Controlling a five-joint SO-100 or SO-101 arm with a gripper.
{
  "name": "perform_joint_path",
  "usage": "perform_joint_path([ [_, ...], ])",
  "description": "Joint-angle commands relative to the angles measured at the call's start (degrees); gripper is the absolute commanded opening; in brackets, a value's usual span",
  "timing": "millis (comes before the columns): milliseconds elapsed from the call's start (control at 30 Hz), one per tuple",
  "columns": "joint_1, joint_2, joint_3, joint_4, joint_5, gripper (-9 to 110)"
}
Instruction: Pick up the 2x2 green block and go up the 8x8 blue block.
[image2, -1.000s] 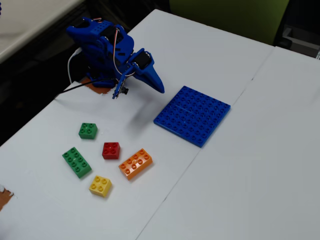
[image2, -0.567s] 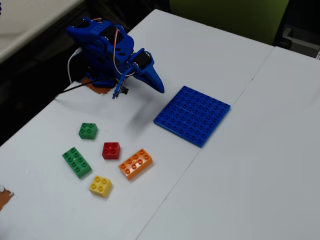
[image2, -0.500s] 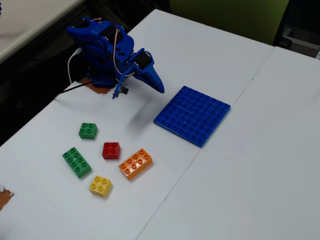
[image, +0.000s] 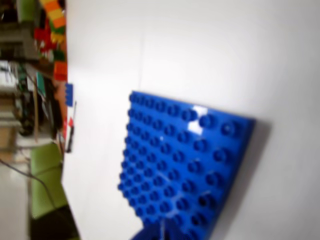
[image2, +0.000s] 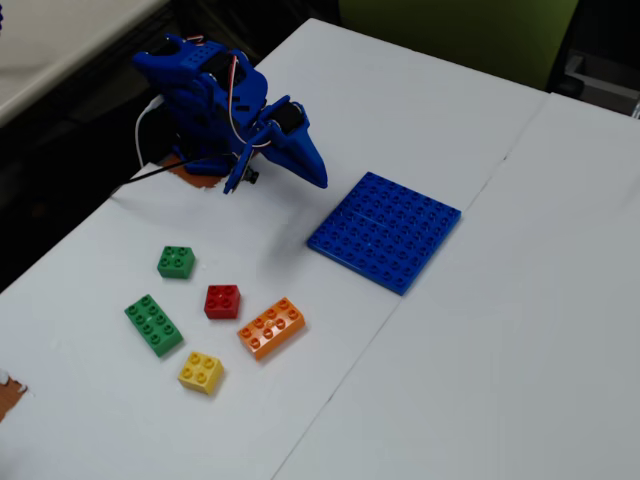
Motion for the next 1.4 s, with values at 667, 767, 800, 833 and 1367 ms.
perform_joint_path([
  [667, -2.8, -25.2, -50.6, 53.3, -57.4, 0],
  [767, 0.8, -36.7, -61.4, 58.8, -58.5, 9],
  [800, 1.9, -38.1, -61.9, 58.7, -59.2, 18],
  [833, 3.1, -38.8, -61.5, 58.0, -59.5, 19],
  [1367, 51.7, -75.6, -85.0, 59.9, -101.3, 28],
])
